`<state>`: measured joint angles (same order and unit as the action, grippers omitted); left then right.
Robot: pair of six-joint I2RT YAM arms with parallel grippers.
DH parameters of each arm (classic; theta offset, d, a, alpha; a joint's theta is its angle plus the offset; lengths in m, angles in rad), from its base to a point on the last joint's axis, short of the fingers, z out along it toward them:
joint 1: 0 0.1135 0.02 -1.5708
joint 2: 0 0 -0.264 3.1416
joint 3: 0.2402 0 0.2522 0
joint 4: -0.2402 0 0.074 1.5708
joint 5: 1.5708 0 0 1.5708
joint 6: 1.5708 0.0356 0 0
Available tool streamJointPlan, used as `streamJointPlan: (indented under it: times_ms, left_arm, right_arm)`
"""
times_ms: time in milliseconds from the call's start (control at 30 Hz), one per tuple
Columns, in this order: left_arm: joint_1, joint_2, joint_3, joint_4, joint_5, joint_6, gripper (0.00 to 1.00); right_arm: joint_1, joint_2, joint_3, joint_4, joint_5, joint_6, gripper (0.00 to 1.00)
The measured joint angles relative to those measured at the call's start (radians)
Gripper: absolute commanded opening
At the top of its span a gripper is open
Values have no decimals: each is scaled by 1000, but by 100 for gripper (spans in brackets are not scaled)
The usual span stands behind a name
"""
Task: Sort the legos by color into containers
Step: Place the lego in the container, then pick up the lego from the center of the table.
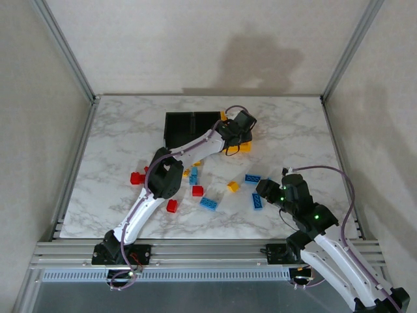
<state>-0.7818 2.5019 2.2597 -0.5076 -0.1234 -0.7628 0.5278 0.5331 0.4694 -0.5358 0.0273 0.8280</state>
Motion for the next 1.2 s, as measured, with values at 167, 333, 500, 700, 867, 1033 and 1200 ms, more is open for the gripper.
streamJointPlan:
  times_ms: [167, 333, 500, 700, 867, 1033, 1200]
  left_arm:
    - [0, -22, -5, 0, 16, 12, 52]
    - [-10, -172, -132, 25, 31, 35, 54]
    - [-29, -455, -439, 134, 65, 56, 58]
    - [-34, -766, -841, 270, 103, 59, 59]
    - [-35, -975, -1151, 321, 106, 54, 61]
    - [-35, -1179, -1388, 345, 105, 14, 61]
    - [-35, -1312, -1487, 339, 82, -35, 64]
  right_arm:
    - [0, 28, 6, -1, 4, -1, 58]
    - [0, 57, 44, -4, 23, -6, 65]
    - [0, 101, 83, -8, 51, -13, 65]
    - [0, 206, 125, -39, 101, -7, 65]
    - [-2, 362, 174, -60, 139, 6, 64]
    - [-5, 465, 178, -51, 136, 11, 63]
    - [-5, 478, 181, -14, 121, 10, 63]
